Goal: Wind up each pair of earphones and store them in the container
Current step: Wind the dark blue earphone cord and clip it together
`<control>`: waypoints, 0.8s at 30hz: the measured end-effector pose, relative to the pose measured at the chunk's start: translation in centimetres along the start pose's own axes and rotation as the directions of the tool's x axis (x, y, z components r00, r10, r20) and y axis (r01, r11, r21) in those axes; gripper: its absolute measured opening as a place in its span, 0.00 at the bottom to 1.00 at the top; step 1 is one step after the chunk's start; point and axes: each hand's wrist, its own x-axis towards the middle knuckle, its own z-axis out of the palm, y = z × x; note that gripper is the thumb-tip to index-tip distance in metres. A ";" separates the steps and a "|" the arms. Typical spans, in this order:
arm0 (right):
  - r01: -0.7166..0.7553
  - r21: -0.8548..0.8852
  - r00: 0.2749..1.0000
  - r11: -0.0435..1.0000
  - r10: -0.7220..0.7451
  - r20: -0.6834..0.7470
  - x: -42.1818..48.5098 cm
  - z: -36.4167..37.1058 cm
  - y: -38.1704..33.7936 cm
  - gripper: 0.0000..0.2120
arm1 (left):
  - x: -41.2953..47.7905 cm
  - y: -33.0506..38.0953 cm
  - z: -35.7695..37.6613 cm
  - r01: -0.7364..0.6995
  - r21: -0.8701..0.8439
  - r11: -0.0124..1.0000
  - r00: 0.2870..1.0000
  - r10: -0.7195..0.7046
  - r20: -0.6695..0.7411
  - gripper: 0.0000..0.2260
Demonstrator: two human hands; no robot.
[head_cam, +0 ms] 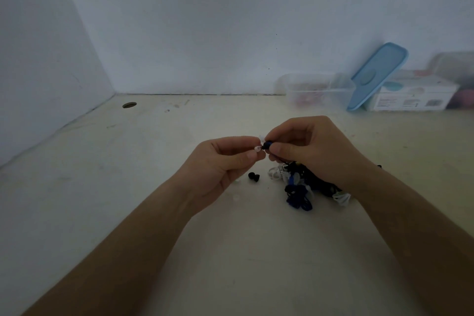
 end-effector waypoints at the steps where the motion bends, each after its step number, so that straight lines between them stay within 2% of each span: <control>1: 0.002 -0.010 1.000 1.000 -0.002 0.005 0.0 0.0 0.0 0.06 | -0.1 0.1 0.0 -0.003 -0.005 1.000 1.000 0.003 0.004 0.10; 24: 0.016 -0.049 1.000 0.999 -0.015 0.006 0.0 0.0 0.1 0.06 | -0.5 0.2 0.2 -0.026 0.068 0.997 1.000 0.027 -0.012 0.08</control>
